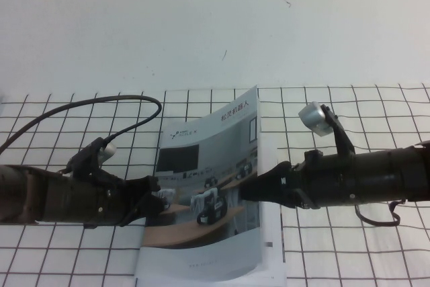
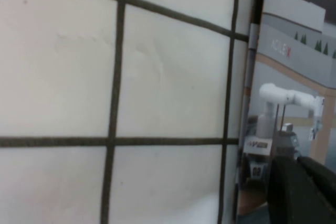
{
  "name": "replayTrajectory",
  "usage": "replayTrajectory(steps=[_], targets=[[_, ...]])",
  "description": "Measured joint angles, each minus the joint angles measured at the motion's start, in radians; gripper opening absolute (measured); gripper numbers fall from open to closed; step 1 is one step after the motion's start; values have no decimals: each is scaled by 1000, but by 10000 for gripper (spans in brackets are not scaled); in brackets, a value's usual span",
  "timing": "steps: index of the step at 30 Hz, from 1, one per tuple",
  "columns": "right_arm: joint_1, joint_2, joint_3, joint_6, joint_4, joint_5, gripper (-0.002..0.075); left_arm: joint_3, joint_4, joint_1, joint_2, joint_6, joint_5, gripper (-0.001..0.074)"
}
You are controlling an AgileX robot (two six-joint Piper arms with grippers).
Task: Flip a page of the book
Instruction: Open the closed book
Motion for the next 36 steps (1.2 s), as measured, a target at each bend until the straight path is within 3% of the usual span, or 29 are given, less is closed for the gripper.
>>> replayTrajectory(steps=[16, 24, 36], targets=[[30, -1, -7, 0, 0, 26, 366, 0, -4, 0, 0, 7, 0, -3], [36, -1, -108, 19, 0, 111, 366, 0, -13, 0, 0, 18, 10, -3], [68, -1, -129, 24, 0, 65, 365, 0, -21, 0, 8, 20, 24, -3]])
